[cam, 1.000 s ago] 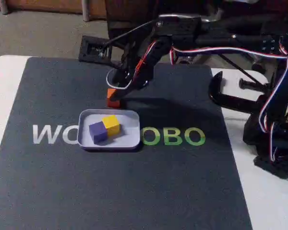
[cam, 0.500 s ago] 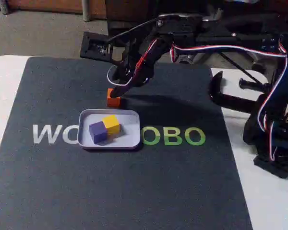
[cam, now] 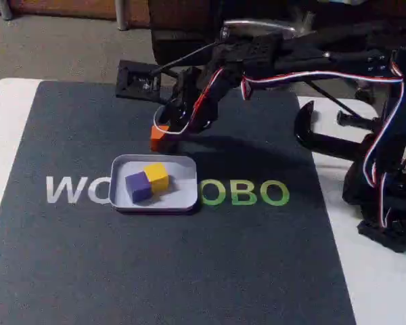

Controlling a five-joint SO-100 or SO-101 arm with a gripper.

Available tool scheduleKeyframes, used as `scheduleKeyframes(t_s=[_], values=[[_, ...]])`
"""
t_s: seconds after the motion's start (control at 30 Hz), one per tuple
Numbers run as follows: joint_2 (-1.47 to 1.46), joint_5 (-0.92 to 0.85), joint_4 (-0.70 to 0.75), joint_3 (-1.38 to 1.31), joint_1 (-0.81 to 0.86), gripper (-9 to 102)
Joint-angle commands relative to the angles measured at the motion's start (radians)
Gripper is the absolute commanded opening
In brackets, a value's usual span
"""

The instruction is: Move blocks one by one until all three blocks are in the tray.

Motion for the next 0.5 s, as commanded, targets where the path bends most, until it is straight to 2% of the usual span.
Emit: scheduleKeyframes(t_s=[0.0,0.27,0.47], values=[[0.002,-0.005,-0.018,-0.003,-0.002,15],[-0.041,-0.003,-0.064,-0.003,0.005,14],[-0.071,-0.003,-0.1,-0.003,0.008,9]])
